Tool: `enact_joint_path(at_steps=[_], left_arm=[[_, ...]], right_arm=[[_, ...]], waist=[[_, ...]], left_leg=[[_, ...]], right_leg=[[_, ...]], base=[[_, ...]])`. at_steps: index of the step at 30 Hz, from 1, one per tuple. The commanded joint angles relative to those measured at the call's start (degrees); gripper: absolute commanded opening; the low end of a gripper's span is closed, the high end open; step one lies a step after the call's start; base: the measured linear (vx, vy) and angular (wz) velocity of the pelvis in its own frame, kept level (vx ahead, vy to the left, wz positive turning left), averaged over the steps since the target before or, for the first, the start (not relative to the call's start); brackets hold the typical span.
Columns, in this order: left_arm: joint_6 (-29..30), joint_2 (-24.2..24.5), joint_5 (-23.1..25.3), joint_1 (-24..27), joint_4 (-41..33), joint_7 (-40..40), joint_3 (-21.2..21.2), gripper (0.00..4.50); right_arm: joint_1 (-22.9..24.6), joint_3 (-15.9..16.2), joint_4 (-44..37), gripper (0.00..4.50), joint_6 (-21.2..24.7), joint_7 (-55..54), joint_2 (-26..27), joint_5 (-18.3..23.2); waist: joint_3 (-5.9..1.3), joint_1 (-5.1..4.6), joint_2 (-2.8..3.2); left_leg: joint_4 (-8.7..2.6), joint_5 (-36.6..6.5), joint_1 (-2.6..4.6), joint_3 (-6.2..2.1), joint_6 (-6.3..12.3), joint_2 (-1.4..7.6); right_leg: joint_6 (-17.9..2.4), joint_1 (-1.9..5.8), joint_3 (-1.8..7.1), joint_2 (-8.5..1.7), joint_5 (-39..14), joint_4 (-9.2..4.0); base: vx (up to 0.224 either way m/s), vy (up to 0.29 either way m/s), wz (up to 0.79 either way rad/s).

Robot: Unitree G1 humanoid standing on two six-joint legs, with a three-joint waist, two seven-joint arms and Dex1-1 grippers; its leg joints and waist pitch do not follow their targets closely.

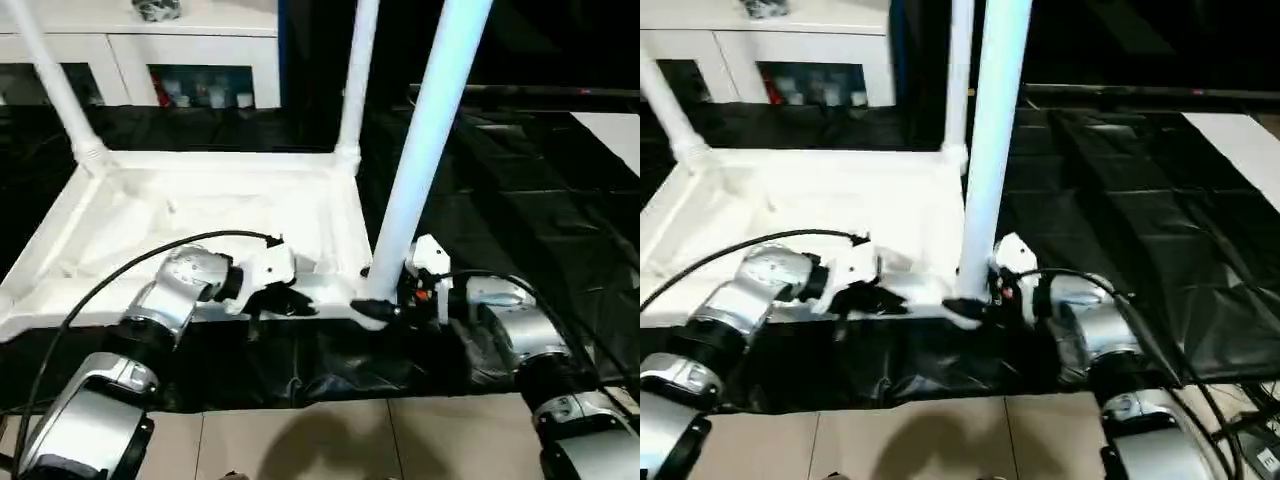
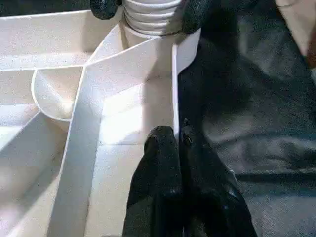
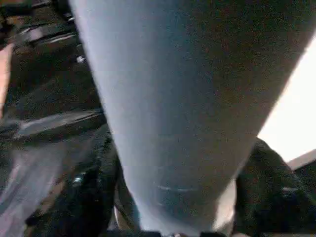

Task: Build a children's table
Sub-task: Rotate leg to tighten

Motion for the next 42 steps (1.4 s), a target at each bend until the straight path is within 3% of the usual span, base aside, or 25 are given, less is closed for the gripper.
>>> enact_joint_path(at_steps=[1,6,9,10,11,12,13,15,18,20,22,25,30,38,42], left_arm=[[-0.6,-0.9,0.4,-1.4,0.5,1.0,-1.4,0.0],[0.0,-1.6,0.4,-1.5,0.6,3.4,-0.7,0.0],[1.9,-3.4,1.6,-1.7,0.6,8.8,-0.2,0.0],[3.1,-4.8,2.0,-1.8,0.6,12.1,0.2,0.0],[3.1,-4.8,2.0,-1.8,0.6,12.1,0.2,0.0],[4.8,-7.1,2.5,-1.8,0.5,16.0,0.3,0.0],[5.2,-7.8,2.7,-1.8,0.3,16.8,0.3,0.0],[7.0,-10.8,3.0,-1.6,-0.6,20.2,0.1,0.0],[8.7,-15.2,4.1,-1.5,-1.2,25.3,-0.9,0.0],[8.7,-15.9,4.4,-1.5,-1.2,26.0,-1.2,0.0],[8.3,-16.4,4.6,-1.5,-1.3,26.0,-1.7,0.0],[7.1,-15.0,4.1,-0.8,-2.2,23.1,-1.9,0.0],[5.4,-11.9,2.9,0.0,-2.9,18.6,-1.4,0.0],[2.4,-6.3,1.0,-0.3,-2.1,9.8,-0.4,0.0],[1.5,-3.7,0.4,-1.1,-1.0,5.8,0.1,0.0]], right_arm=[[-0.1,4.4,-1.8,2.76,-0.4,4.0,2.2,-0.3],[0.1,3.0,-1.6,2.67,0.7,-0.2,3.4,0.1],[-0.1,-0.1,0.2,2.67,1.0,-9.9,5.9,-0.1],[-0.5,-1.5,2.0,2.66,0.6,-16.6,7.2,-1.2],[-0.5,-1.5,2.0,2.66,0.6,-16.6,7.2,-1.2],[-1.1,-3.6,4.5,2.66,0.1,-25.5,9.3,-1.9],[-1.2,-4.0,5.0,2.65,0.1,-27.4,9.9,-2.0],[-2.0,-5.7,7.2,2.65,0.3,-35.1,12.0,-2.2],[-3.7,-7.9,9.7,2.65,0.8,-43.6,15.6,-1.2],[-4.2,-8.0,10.1,2.65,0.8,-44.5,16.4,-1.0],[-4.4,-7.0,9.9,2.65,-0.4,-44.6,17.0,-2.2],[-4.1,-7.2,9.1,3.36,-2.2,-42.1,16.8,-1.9],[-3.9,-6.8,8.3,3.79,-3.3,-36.8,14.3,-1.6],[-2.4,-2.3,5.2,3.84,-4.5,-16.8,7.3,-0.6],[-0.9,0.5,1.2,3.84,-2.9,-4.4,4.0,0.8]], waist=[[-3.39,0.08,-0.02],[-3.35,0.03,-0.07],[-3.23,-0.21,-0.28],[-3.09,-0.57,-0.16],[-3.06,-0.68,-0.19],[-3.07,-0.7,-0.25],[-3.02,-0.98,-0.15],[-3.09,-1.22,-0.23],[-3.28,-1.75,-0.1],[-3.31,-1.53,-0.21],[-3.41,-1.52,-0.2],[-3.31,-1.55,-0.18],[-3.46,-1.68,-0.23],[-3.64,-1.19,-0.06],[-3.49,-0.75,-0.08]], left_leg=[[-3.41,-14.3,0.2,-0.15,3.63,1.91],[-3.43,-14.3,0.17,-0.17,3.33,1.86],[-3.56,-15.0,0.26,-0.31,2.63,1.82],[-3.66,-16.1,0.53,-0.43,1.53,1.74],[-3.65,-16.6,0.6,-0.49,1.28,1.64],[-3.65,-16.9,0.62,-0.53,1.18,1.56],[-3.71,-16.9,0.64,-0.56,0.74,1.63],[-3.71,-17.3,0.54,-0.63,0.83,1.54],[-3.64,-16.5,0.56,-0.52,0.96,1.61],[-3.38,-16.3,0.46,-0.25,2.27,1.2],[-3.4,-15.1,0.21,-0.27,2.97,1.24],[-3.49,-16.0,0.18,-0.32,3.26,1.29],[-3.47,-14.8,-0.11,-0.32,3.88,1.38],[-3.08,-11.8,-0.19,0.08,6.19,1.69],[-3.12,-12.7,-0.12,0.15,6.22,1.78]], right_leg=[[-11.2,3.0,3.14,-3.45,-17.4,-3.64],[-10.9,2.99,3.12,-3.44,-18.4,-3.74],[-10.2,2.84,3.13,-3.54,-20.4,-3.93],[-9.5,2.5,3.17,-3.62,-23.2,-4.28],[-9.1,2.49,3.1,-3.62,-24.3,-4.45],[-8.7,2.56,3.03,-3.66,-25.4,-4.59],[-8.3,2.36,3.14,-3.71,-26.0,-4.71],[-8.0,2.43,3.05,-3.66,-26.2,-4.81],[-9.1,2.31,3.31,-3.48,-22.4,-4.53],[-9.3,2.46,3.33,-3.4,-21.8,-4.57],[-9.1,2.63,3.3,-3.39,-20.9,-4.48],[-9.0,2.63,3.25,-3.39,-21.5,-4.54],[-10.0,2.9,3.35,-3.37,-18.4,-4.09],[-12.9,3.31,3.31,-3.08,-11.4,-3.12],[-12.7,3.29,3.27,-3.09,-13.2,-3.27]], base=[[0.0,0.0,0.0],[0.0,0.0,0.0],[0.0,0.0,0.0],[0.0,0.0,0.0],[0.0,0.0,0.0],[0.0,0.0,0.0],[0.0,0.0,0.0],[0.0,0.0,0.0],[0.0,0.0,0.0],[0.0,0.0,0.0],[0.0,0.0,0.0],[0.0,0.0,0.0],[0.0,0.0,0.0],[0.0,0.0,0.0],[0.0,0.0,0.0]])
